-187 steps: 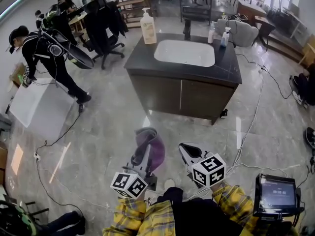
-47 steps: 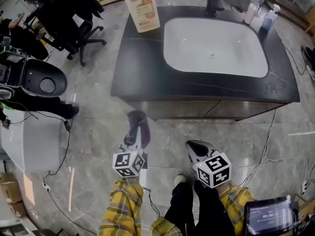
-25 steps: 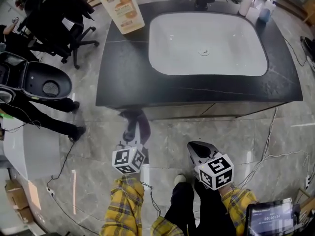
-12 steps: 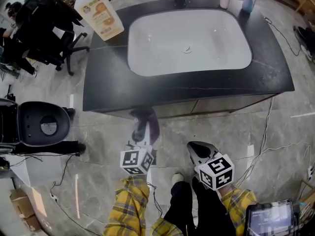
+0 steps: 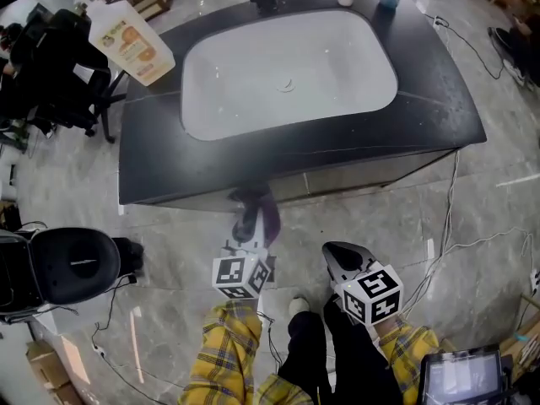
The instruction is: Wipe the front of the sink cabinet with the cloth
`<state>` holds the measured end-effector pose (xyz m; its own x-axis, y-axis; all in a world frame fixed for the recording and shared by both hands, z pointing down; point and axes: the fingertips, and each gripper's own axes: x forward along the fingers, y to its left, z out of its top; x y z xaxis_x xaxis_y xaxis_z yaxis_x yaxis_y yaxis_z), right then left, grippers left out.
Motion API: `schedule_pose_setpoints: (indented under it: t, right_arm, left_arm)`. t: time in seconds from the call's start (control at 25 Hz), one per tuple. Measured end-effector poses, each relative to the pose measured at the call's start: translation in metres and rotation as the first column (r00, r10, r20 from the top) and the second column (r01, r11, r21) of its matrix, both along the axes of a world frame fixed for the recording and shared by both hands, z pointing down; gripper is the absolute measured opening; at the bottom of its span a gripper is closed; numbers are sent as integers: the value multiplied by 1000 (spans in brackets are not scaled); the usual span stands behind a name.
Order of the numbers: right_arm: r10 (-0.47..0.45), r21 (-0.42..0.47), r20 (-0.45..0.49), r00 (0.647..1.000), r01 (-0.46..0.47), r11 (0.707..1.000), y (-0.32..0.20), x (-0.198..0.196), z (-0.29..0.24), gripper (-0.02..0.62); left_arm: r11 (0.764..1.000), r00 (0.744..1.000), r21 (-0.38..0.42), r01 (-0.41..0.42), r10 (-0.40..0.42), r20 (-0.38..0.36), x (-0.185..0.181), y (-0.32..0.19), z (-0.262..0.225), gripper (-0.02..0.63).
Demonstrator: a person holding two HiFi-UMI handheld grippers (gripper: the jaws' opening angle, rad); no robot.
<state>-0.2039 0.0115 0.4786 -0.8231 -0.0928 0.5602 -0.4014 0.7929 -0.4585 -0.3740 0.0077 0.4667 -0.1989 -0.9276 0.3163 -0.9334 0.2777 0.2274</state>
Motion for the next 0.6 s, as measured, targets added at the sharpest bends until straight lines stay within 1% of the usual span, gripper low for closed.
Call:
schedule_pose_setpoints:
  t: [0.44,0.6]
  right_arm:
    - [64,-17,0,998,-64,998,-18,32,6,6]
    - [85,-25,1,996,-85,996,-23,39,7,6]
  left_arm:
    - [998,998,18,-55,55,-37,47,-40,6,51]
    - [996,996,17,-85,85,-36,61,-53,7,51]
